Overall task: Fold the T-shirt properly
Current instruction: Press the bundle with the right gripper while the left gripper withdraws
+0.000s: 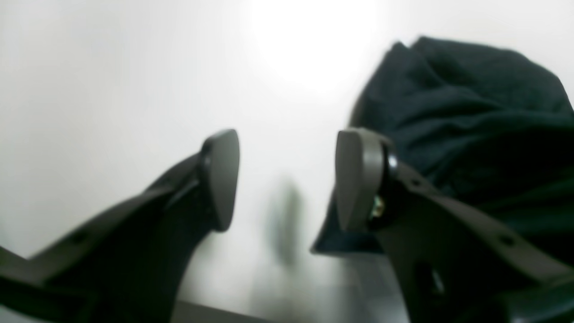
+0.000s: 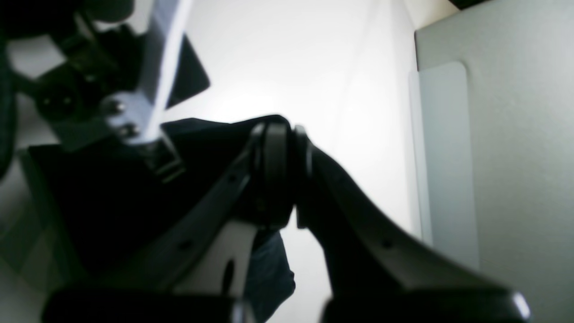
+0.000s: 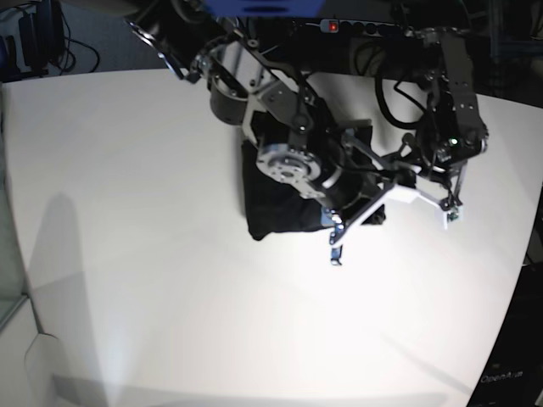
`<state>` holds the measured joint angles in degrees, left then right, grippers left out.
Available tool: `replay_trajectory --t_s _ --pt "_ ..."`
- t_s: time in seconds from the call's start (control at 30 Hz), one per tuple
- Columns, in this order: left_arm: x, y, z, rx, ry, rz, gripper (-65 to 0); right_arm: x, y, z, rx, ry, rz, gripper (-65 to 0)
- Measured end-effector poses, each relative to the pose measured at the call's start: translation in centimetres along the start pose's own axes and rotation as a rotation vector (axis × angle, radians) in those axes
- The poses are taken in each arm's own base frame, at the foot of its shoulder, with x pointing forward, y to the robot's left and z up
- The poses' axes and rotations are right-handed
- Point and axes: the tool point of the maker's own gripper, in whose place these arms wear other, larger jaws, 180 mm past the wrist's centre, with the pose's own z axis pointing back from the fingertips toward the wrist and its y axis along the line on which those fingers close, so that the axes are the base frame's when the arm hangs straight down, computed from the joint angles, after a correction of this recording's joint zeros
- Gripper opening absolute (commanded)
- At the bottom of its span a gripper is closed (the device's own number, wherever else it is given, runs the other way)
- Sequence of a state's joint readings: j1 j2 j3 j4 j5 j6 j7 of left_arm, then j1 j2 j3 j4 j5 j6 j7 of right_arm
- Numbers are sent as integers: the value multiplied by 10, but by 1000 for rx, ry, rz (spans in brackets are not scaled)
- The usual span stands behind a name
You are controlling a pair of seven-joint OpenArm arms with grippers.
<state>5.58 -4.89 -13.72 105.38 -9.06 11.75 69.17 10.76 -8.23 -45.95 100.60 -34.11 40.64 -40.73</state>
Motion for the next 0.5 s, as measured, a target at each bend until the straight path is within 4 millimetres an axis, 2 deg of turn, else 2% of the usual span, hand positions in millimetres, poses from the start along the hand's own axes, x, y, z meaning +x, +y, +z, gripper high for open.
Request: replay_trajectory --t_s 0.13,0.33,0.5 --pt "12 3 9 1 -55 12 -321 0 0 0 0 0 -1 -650" --pt "26 33 20 55 -112 89 -321 -1 0 0 2 1 0 -650" --pt "31 67 27 127 -140 161 -321 -1 2 -1 5 2 1 -650"
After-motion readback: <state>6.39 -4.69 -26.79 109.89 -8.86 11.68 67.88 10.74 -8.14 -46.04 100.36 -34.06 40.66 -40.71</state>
